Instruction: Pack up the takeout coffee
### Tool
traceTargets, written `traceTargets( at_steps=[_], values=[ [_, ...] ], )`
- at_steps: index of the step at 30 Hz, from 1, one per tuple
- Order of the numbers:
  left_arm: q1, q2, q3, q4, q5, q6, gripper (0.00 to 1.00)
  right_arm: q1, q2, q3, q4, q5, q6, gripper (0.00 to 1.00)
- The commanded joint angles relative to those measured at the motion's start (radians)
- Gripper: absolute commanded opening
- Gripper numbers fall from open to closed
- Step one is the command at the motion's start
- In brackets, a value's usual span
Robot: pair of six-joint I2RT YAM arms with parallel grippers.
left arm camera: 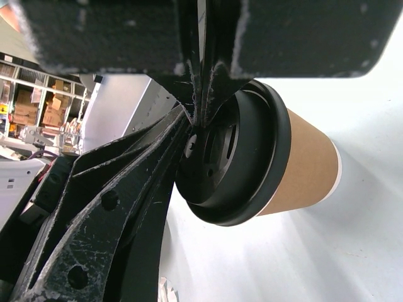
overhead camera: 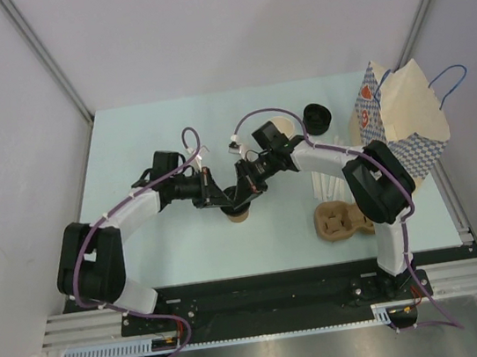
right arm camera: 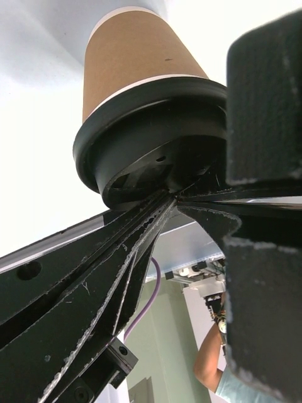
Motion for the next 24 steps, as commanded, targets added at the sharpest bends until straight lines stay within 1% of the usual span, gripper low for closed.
traceTargets(
  at_steps=[1, 9, 18, 24],
  values=[
    [0.012, 0.044, -0.015, -0.039, -0.148, 0.07, 0.0, -0.007, 0.067, -0.011, -0.053, 0.189, -0.079, 0.0],
    [0.012, 0.064, -0.006, -0.049, -0.163, 0.076, 0.0, -0.024, 0.109, -0.012, -0.058, 0.24, -0.081, 0.0],
    [0.011, 0.101, 0.006, -0.069, -0.188, 0.084, 0.0, -0.039, 0.131, -0.012, -0.065, 0.263, -0.074, 0.0],
    [0.011, 0.105, 0.017, -0.077, -0.17, 0.094, 0.0, -0.039, 0.116, -0.011, -0.061, 0.242, -0.077, 0.0]
  ],
)
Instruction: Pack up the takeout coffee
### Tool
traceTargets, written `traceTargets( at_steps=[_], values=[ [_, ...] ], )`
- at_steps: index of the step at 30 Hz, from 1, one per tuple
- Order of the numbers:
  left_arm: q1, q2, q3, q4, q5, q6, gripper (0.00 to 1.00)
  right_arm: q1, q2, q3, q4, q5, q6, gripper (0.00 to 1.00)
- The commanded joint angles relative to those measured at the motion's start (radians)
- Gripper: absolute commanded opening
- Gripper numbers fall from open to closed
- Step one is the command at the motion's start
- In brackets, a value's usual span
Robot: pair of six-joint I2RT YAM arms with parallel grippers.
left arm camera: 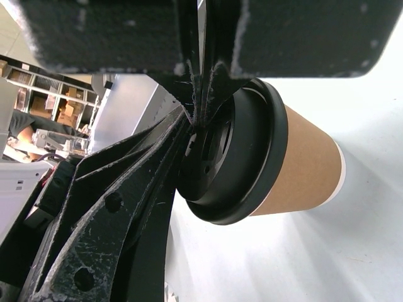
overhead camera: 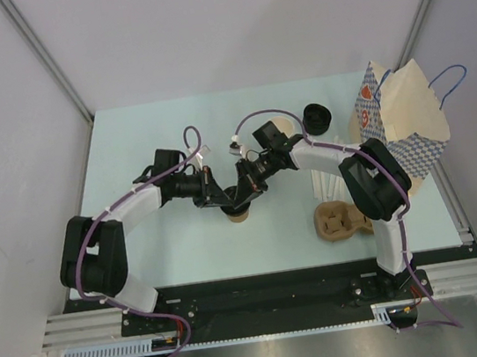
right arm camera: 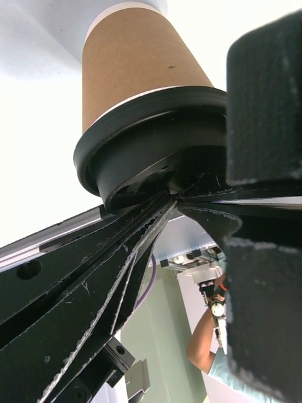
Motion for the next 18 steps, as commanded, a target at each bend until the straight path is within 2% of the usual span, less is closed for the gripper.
traceTargets(
  at_steps=[1, 6, 10, 18],
  values=[
    [0.007, 0.051, -0.019, -0.026, -0.179, 0.091, 0.01, -0.018, 0.063, -0.033, -0.038, 0.281, -0.09, 0.0],
    [0.003, -0.034, -0.029, 0.054, -0.025, 0.045, 0.01, -0.003, -0.039, -0.033, 0.025, 0.129, -0.055, 0.0],
    [0.001, -0.105, -0.046, 0.117, 0.044, -0.014, 0.02, -0.002, -0.113, -0.031, 0.097, 0.037, 0.015, 0.0],
    [0.001, -0.167, -0.106, 0.235, 0.119, -0.096, 0.03, -0.035, -0.144, -0.031, 0.252, -0.026, 0.181, 0.0]
  ],
)
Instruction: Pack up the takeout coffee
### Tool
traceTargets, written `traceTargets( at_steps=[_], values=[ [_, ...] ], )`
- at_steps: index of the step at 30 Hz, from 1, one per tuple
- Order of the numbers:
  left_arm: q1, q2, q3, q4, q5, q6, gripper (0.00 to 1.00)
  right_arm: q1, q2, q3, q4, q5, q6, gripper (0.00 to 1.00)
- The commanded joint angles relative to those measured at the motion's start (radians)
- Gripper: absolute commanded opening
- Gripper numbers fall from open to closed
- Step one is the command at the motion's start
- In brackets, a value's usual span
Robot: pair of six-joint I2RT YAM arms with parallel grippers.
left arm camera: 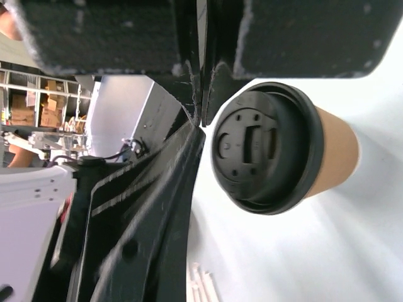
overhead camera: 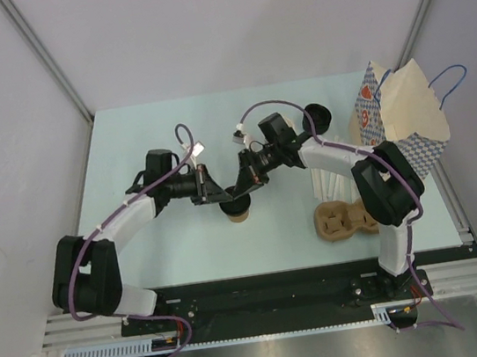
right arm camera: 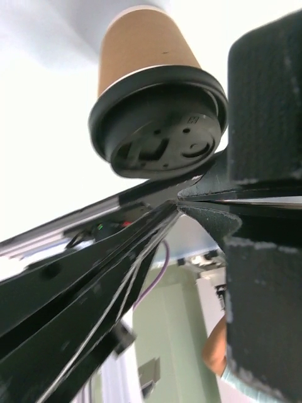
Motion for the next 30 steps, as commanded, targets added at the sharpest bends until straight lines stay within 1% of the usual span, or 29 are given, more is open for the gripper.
traceTargets(
  at_steps=[1, 4, 7, 12, 18, 22, 30],
  values=[
    [-0.003, -0.035, -0.049, 0.124, 0.074, -0.088, 0.04, -0.022, -0.043, 0.01, 0.163, -0.035, 0.111, 0.0],
    [-0.003, -0.02, -0.065, 0.158, 0.074, -0.109, 0.03, -0.025, -0.006, 0.009, 0.17, -0.037, 0.123, 0.0],
    [-0.003, 0.015, -0.056, 0.156, 0.067, -0.092, 0.02, -0.028, 0.038, 0.007, 0.157, -0.031, 0.106, 0.0],
    [-0.001, 0.091, -0.037, 0.098, 0.021, -0.046, 0.01, -0.038, 0.105, 0.009, 0.137, -0.011, 0.091, 0.0],
    [0.009, 0.153, -0.036, 0.035, -0.051, -0.001, 0.0, -0.045, 0.148, 0.009, 0.047, 0.069, 0.037, 0.0],
    [0.009, 0.187, -0.034, 0.02, -0.068, 0.014, 0.0, -0.045, 0.169, 0.009, -0.01, 0.128, 0.004, 0.0],
    [0.011, 0.227, -0.036, 0.024, -0.07, 0.02, 0.0, -0.051, 0.227, 0.007, -0.064, 0.239, -0.03, 0.0]
  ],
)
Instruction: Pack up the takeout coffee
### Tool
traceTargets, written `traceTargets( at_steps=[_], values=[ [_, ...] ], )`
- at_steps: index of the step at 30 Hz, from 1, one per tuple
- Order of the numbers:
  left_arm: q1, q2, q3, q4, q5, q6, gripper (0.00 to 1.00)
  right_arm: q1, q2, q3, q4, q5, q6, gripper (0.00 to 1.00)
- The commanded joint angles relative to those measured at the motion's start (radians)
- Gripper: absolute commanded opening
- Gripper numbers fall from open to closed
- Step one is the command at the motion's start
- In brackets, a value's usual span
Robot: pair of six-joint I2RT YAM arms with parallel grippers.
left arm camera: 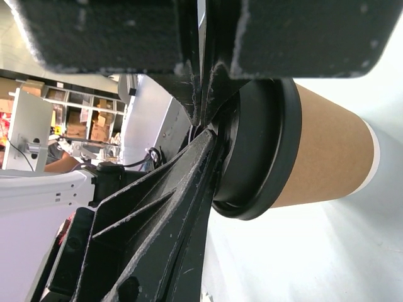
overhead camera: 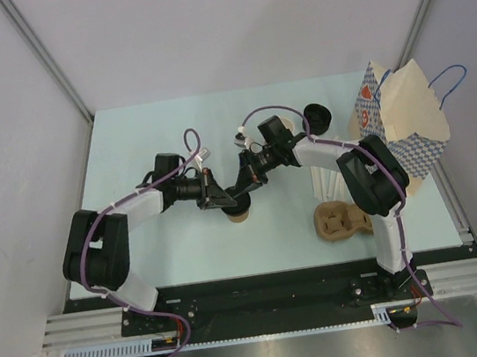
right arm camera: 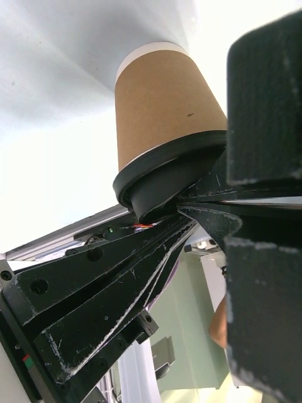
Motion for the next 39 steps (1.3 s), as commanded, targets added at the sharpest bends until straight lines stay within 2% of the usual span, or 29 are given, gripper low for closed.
traceTargets(
  at_steps=[1, 9, 15, 23, 32, 39],
  values=[
    [0.004, 0.067, -0.023, -0.059, -0.157, 0.091, 0.0, -0.013, 0.101, -0.027, -0.117, 0.267, -0.095, 0.0],
    [0.005, 0.114, -0.033, -0.05, -0.16, 0.105, 0.0, -0.006, 0.138, -0.027, -0.139, 0.299, -0.119, 0.0],
    [0.007, 0.124, -0.017, -0.056, -0.145, 0.116, 0.0, 0.005, 0.087, -0.027, -0.107, 0.28, -0.136, 0.0],
    [0.004, 0.011, 0.0, 0.028, -0.019, 0.054, 0.0, 0.04, -0.015, 0.009, -0.079, 0.199, -0.133, 0.0],
    [0.002, -0.122, 0.022, 0.008, 0.045, 0.031, 0.0, 0.042, -0.155, 0.042, 0.048, 0.047, 0.022, 0.0],
    [0.002, -0.116, 0.019, 0.039, 0.021, -0.002, 0.0, 0.028, -0.229, 0.017, -0.051, 0.032, 0.005, 0.0]
  ],
)
